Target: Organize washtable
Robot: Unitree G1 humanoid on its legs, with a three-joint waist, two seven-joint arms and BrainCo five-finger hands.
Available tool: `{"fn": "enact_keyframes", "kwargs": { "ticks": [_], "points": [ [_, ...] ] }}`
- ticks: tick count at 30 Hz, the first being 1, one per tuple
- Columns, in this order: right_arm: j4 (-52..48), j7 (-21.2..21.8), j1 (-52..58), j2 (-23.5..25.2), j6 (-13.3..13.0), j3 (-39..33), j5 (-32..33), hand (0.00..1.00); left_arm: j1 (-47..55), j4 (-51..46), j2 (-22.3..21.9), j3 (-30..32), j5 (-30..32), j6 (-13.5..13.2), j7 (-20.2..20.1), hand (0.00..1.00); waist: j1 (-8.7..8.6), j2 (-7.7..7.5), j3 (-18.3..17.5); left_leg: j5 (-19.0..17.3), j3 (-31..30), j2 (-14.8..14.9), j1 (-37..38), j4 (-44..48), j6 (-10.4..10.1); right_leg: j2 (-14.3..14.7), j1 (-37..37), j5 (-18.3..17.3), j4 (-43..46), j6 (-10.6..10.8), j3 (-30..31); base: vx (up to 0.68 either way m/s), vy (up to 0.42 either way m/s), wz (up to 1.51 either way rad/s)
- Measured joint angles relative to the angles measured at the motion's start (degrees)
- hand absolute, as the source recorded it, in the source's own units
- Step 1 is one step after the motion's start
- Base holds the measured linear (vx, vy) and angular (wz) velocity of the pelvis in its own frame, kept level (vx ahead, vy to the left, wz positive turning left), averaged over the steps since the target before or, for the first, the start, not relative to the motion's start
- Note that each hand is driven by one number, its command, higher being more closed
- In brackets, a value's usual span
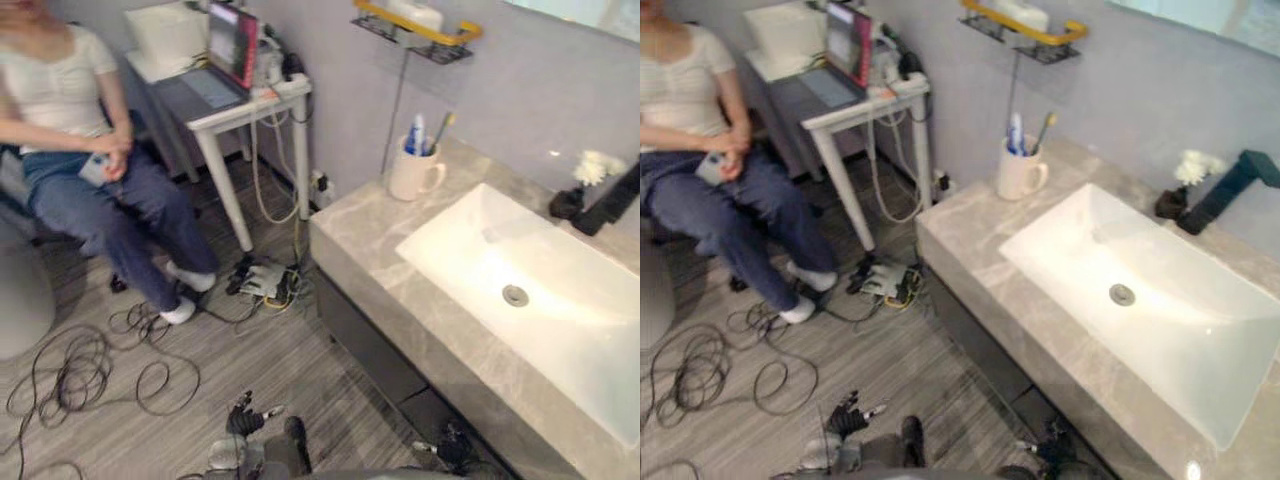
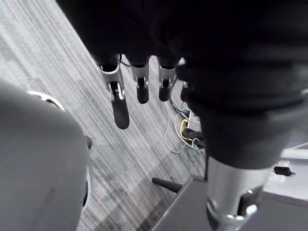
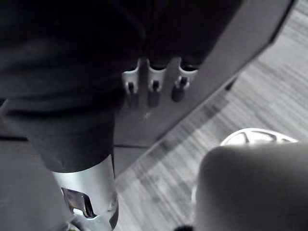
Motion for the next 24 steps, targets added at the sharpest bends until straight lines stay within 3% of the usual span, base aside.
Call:
{"fn": "enact_keyframes", "kwargs": {
  "ticks": [1, 2, 5, 8, 10, 11, 12, 15, 18, 20, 21, 23, 24],
  "points": [
    [-0.71, -0.07, 0.03, -0.12, -0.4, -0.1, 0.23, 0.0, 0.03, 0.99, -0.49, -0.23, -0.02, 0.13, 0.03, 0.0, -0.09, 1.87, -0.21, -1.71, -1.03, 0.27, 1.38, -2.09, -2.99, 1.15, 0.68, 0.03, -0.2, 0.31, 0.08, -0.05, 0.097, 0.43],
    [0.09, -0.46, -0.85, 0.15, -0.59, -0.27, 0.35, 0.0, -0.5, 2.81, -0.5, -1.24, 0.0, 0.27, -0.05, 0.0, -0.43, 1.8, -0.25, 0.05, -2.73, -2.09, 3.75, -8.12, -3.75, 1.21, 0.29, 0.23, -0.55, 0.86, 1.49, -0.05, 0.083, 0.39],
    [1.83, -0.41, -1.66, 1.33, -0.71, 0.03, 0.31, 0.0, -0.72, 3.82, 0.09, -3.69, 0.09, 0.12, -0.17, 0.0, -0.33, 1.4, -0.81, 6.4, -5.75, -7.44, 8.78, -20.72, -2.01, 0.01, 0.27, 0.55, -0.46, 0.84, 2.95, -0.07, 0.097, 0.6],
    [2.91, -0.32, -2.46, 1.68, -0.53, -0.02, -0.12, 0.0, -0.7, 4.0, 0.3, -3.71, 0.02, 0.07, -0.14, 0.0, -0.24, 0.83, -0.75, 7.08, -10.27, -10.85, 9.52, -22.94, -1.0, -4.41, -0.35, -1.68, 7.5, 2.01, 0.22, -0.04, 0.124, 0.77],
    [3.15, -0.34, -2.71, 1.5, -0.53, -0.15, -0.08, 0.0, -0.65, 4.1, 0.4, -3.98, 0.0, 0.07, -0.16, 0.0, -0.43, 0.91, -0.63, 7.28, -14.03, -11.43, 9.46, -23.57, -0.71, -5.47, -1.9, -0.96, 13.94, -0.22, 1.97, 0.03, 0.065, 0.94],
    [3.43, -0.31, -2.92, 1.28, -0.56, -0.05, -0.13, 0.0, -0.67, 3.98, 0.61, -4.4, -0.03, 0.02, -0.17, 0.0, -0.36, 1.28, -0.64, 7.87, -17.23, -10.98, 9.88, -23.32, -0.43, -4.31, -4.05, -1.17, 17.77, -1.79, 6.38, 0.09, 0.029, 0.87],
    [3.73, -0.3, -3.03, 1.3, -0.57, 0.03, -0.15, 0.0, -0.7, 3.98, 0.77, -4.51, -0.04, -0.03, -0.24, 0.0, -0.53, 1.84, -0.32, 8.44, -18.71, -10.6, 9.79, -23.28, -0.16, -2.66, -4.71, -2.21, 18.06, -1.71, 9.51, 0.1, 0.0, 0.99],
    [3.97, 0.0, -3.71, 1.19, -0.59, 2.22, -0.19, 0.0, -0.81, 4.12, 1.06, -4.06, -0.08, -0.11, -0.3, 0.0, -0.46, 0.81, -0.51, 9.64, -26.26, -10.0, 9.76, -23.47, -0.74, 5.84, -9.27, -5.3, 17.52, -0.48, 25.51, 0.08, -0.077, 1.19],
    [4.04, -0.02, -4.17, 1.22, -0.64, 2.53, -0.19, 0.0, -0.68, 4.84, 0.5, -1.66, -0.13, -0.44, -0.28, 0.0, -0.41, 0.42, -0.57, 10.04, -29.71, -11.26, 9.53, -24.47, -1.42, 7.38, -11.19, -4.78, 14.08, -0.05, 32.32, 0.01, -0.079, 1.02],
    [5.07, 0.09, -4.63, 1.54, -0.71, 3.71, -0.17, 0.0, -0.63, 5.04, 0.07, 0.71, -0.1, -0.48, -0.2, 0.0, -0.24, -0.52, -0.63, 10.11, -30.64, -13.08, 9.48, -25.42, -1.46, 4.76, -11.3, -1.54, 10.82, -0.21, 30.53, 0.05, -0.137, 1.24],
    [5.63, 0.34, -5.09, 0.78, -0.55, 3.72, -0.19, 0.0, 0.04, 4.93, -1.28, 2.03, -0.57, -0.5, -0.07, 0.0, 0.04, -0.13, -1.25, 10.09, -31.3, -12.64, 8.94, -25.35, -1.5, 4.43, -10.84, -1.79, 9.5, -0.09, 27.81, 0.12, -0.123, 1.1],
    [5.44, 0.26, -6.37, 0.31, -0.56, 3.63, -0.2, 0.0, 0.5, 3.8, -2.93, 4.63, -0.75, -0.8, -0.01, 0.0, 0.12, 2.27, -0.55, 9.78, -28.85, -11.32, 5.98, -22.94, -1.93, 4.35, -9.09, -1.03, 7.16, -0.01, 23.18, 0.08, -0.081, 1.16],
    [5.18, 0.23, -6.84, 0.34, -0.58, 3.64, -0.19, 0.0, 0.4, 3.45, -3.61, 5.63, -1.72, -0.79, -0.02, 0.0, 0.14, 3.0, -0.19, 9.55, -24.83, -9.91, 3.29, -18.91, -2.04, 4.28, -8.12, -0.04, 6.0, -0.68, 19.46, 0.04, -0.065, 1.32]
  ]
}}
